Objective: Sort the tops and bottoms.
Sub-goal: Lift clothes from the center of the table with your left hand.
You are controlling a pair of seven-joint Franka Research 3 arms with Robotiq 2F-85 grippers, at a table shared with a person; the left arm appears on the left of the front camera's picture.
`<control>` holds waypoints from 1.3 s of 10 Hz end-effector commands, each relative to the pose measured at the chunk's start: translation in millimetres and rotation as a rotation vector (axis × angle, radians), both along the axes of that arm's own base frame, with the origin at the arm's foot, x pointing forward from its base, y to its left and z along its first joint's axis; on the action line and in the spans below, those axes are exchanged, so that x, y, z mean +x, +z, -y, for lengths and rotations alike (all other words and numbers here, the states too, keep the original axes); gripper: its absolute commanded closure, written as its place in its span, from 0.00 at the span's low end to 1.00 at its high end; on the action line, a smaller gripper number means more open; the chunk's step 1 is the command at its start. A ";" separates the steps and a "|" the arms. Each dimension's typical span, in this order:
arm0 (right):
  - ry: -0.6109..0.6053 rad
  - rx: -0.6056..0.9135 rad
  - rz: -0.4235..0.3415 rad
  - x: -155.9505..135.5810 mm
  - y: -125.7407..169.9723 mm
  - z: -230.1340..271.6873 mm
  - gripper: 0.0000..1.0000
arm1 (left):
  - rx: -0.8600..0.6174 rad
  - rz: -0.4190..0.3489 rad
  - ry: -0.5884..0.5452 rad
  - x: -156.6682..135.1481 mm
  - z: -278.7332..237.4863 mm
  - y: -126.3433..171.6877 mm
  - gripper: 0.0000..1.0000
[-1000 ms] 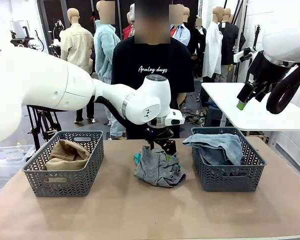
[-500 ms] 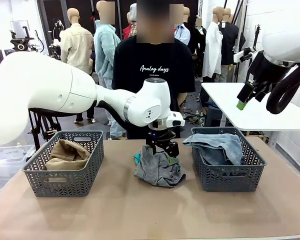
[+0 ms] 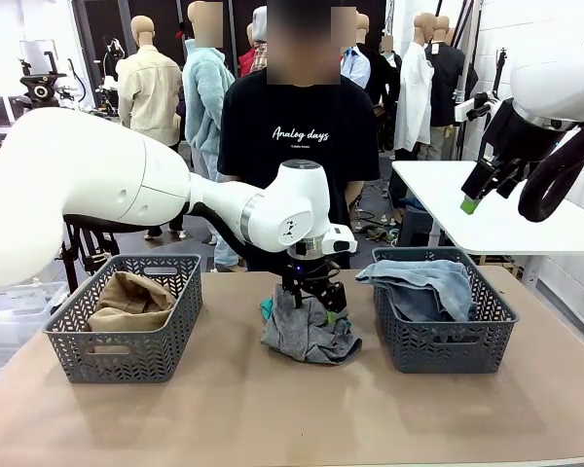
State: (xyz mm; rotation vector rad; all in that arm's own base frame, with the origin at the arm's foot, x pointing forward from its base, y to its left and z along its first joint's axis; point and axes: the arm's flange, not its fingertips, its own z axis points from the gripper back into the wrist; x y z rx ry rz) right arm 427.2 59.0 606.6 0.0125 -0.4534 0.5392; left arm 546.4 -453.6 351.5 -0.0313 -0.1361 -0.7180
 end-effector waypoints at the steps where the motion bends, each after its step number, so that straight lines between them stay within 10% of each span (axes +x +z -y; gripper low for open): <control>1: -0.021 -0.017 0.000 -0.2 -1.3 -0.6 0.00 | 0.025 -0.004 -0.016 -1.3 0.7 -2.4 0.00; 10: -0.021 -0.017 0.000 -0.2 -1.3 -0.6 0.00 | 0.040 -0.025 -0.019 -2.8 -1.2 -3.7 0.93; 13: -0.021 -0.017 0.000 -0.2 -1.3 -0.6 0.00 | 0.014 0.004 -0.027 -6.2 -5.7 11.7 1.00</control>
